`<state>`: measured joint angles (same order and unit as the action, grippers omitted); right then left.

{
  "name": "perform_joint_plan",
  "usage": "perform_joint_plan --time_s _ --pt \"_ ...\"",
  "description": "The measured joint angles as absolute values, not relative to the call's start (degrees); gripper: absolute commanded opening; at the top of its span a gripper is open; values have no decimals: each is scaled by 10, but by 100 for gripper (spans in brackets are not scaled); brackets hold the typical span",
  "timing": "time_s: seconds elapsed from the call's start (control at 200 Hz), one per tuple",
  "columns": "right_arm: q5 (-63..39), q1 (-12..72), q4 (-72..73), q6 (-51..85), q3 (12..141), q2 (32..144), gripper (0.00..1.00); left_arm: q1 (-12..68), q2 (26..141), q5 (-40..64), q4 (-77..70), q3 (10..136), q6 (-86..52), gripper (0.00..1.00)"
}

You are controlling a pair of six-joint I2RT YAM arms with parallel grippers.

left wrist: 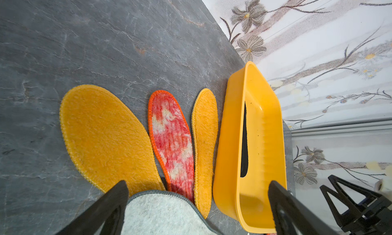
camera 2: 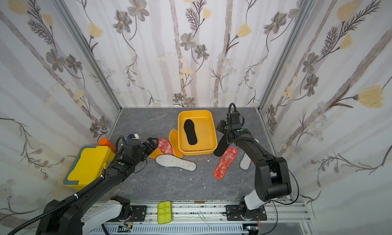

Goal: Put the insoles into the storage box
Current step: Pick up the insole from the center of the board.

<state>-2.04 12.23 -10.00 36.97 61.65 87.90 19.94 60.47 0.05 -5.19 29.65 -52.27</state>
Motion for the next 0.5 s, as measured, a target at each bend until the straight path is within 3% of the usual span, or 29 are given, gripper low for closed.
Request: perform_joint_plan --time_s 0.21,0.5 --pt "-39 79 -122 400 564 872 65 201 613 5 -58 296 -518 100" --pt "-63 66 -122 423 560 946 65 201 613 14 -59 296 -512 100"
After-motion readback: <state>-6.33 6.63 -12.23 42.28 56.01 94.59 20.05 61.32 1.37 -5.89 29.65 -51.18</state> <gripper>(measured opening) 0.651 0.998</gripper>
